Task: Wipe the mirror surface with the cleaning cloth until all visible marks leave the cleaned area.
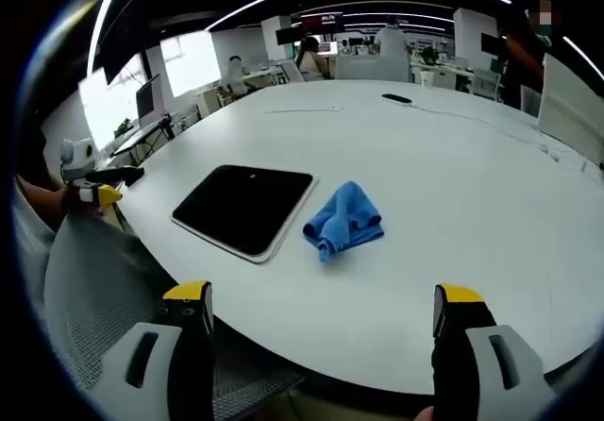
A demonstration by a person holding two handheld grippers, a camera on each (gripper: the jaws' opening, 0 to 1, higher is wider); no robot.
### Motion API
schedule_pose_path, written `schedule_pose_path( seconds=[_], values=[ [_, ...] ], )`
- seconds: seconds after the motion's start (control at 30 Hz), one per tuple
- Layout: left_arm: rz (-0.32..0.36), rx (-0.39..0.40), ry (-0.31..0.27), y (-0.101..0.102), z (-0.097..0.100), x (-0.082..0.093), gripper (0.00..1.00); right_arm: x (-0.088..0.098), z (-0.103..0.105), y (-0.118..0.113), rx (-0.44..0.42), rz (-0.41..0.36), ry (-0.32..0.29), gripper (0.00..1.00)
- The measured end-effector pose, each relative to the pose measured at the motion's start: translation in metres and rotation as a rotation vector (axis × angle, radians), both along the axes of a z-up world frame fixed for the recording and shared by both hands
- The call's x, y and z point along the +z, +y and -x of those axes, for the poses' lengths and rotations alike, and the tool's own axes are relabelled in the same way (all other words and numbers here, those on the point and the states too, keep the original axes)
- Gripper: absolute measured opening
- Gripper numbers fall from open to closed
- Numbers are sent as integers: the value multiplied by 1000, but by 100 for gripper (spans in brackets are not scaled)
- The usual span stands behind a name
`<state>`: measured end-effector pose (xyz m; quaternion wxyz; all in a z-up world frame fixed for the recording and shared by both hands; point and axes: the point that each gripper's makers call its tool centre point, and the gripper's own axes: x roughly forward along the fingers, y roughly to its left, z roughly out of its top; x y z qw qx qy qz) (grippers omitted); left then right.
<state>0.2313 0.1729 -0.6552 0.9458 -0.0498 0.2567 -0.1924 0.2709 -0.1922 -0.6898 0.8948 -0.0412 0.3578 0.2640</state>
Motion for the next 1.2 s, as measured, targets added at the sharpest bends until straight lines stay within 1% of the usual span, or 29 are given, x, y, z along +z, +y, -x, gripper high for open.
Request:
schedule_pose_path(
  seconds=[0.03,0.13,0.2,0.23,0.3,0.37,0.47,0.53,0.6,0.63,0.67,0.7,0.73,0.8,0.87,0.93,1.0,1.03,1.07,1.13,1.2],
  values=[
    [22,14,9,1,0,0,99,2,2,0,1,1,-1,96],
    [-7,33,24,8,3,-4,99,5,3,-1,6,5,-10,96],
    [5,26,9,5,3,1,99,6,3,-3,3,5,-16,96],
    [-15,27,-6,7,2,2,99,7,3,-4,-3,5,-17,96],
    [-27,13,-10,6,3,0,99,8,2,-5,-13,5,-19,96],
    [-59,-12,16,5,5,-6,99,10,2,-4,-19,2,-23,96],
    [-42,-7,-15,4,2,0,99,14,4,-1,-21,0,-38,96],
    [-27,-2,-10,4,4,1,99,11,4,-2,-26,2,-36,96],
    [36,-5,3,-1,5,1,99,6,5,-3,-37,7,-22,96],
    [38,-7,10,0,5,1,99,6,6,-2,-38,8,-19,96],
    [-2,-1,-9,4,2,-1,99,7,6,0,-36,8,-19,96],
    [-61,-5,-27,9,1,-3,99,9,6,2,-30,11,-21,96],
    [-79,-9,-23,9,1,-5,99,10,5,4,-25,14,-23,96],
    [-52,-13,-25,6,2,-2,99,16,2,5,-21,17,-34,96],
    [-70,-16,-24,7,3,-4,97,18,-1,2,-30,11,-42,96],
    [-54,-10,-10,6,4,-4,95,18,-3,0,-38,7,-42,96],
    [-74,-18,-25,8,3,-4,96,19,-4,-2,-39,12,-42,96],
    [-83,-16,-23,9,3,-5,96,20,-5,-3,-40,14,-43,96],
    [-84,-12,-26,9,2,-4,98,22,-7,-4,-45,13,-45,96],
    [-85,-13,-53,8,-1,0,99,29,-12,-6,-60,5,-51,96],
    [-91,-23,-31,6,-1,-3,98,37,-17,-7,-66,1,-60,96]
  ],
)
